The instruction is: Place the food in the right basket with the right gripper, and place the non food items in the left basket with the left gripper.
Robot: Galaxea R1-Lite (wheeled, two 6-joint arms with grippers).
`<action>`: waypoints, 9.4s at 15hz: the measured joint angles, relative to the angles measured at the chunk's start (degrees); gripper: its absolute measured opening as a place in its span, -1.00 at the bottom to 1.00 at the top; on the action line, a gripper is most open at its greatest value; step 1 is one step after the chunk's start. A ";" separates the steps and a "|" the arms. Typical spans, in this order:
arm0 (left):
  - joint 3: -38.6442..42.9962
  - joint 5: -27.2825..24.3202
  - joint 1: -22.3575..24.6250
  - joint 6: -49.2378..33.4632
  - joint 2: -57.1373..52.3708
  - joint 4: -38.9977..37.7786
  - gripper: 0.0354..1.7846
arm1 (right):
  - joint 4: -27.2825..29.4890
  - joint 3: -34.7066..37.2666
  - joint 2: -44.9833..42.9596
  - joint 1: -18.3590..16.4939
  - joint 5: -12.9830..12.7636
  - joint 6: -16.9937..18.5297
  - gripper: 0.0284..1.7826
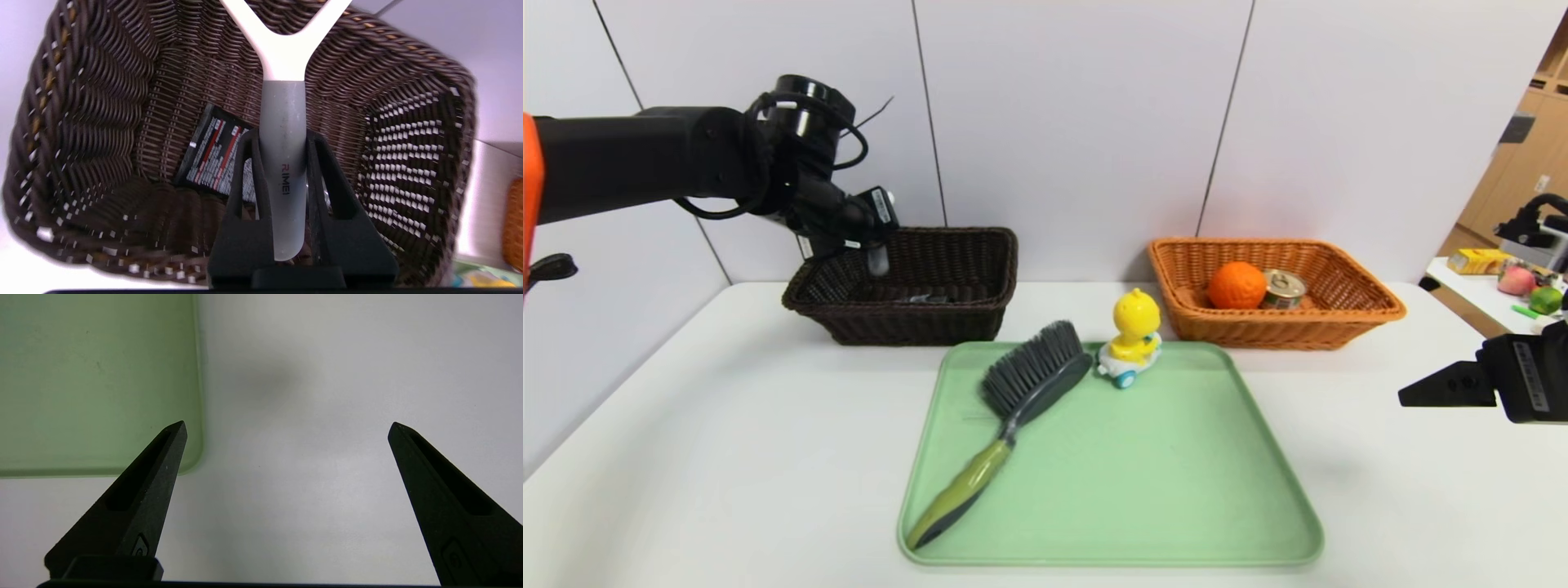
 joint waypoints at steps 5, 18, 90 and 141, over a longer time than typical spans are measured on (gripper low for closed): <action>-0.72 0.01 1.34 0.69 3.86 -1.38 -0.06 | 0.00 0.49 -0.26 0.00 0.00 0.11 0.90; 5.90 -1.18 -15.97 5.35 -12.46 -0.32 0.72 | -0.66 1.82 -0.57 0.09 -0.05 0.11 0.90; 16.57 -26.36 -27.04 39.61 14.82 -42.98 0.89 | -11.17 7.17 -0.96 -0.50 1.06 -0.22 0.92; 24.20 -26.47 1.76 25.06 -16.31 -23.54 -0.20 | -11.23 8.35 -1.93 -0.09 0.87 -0.48 0.92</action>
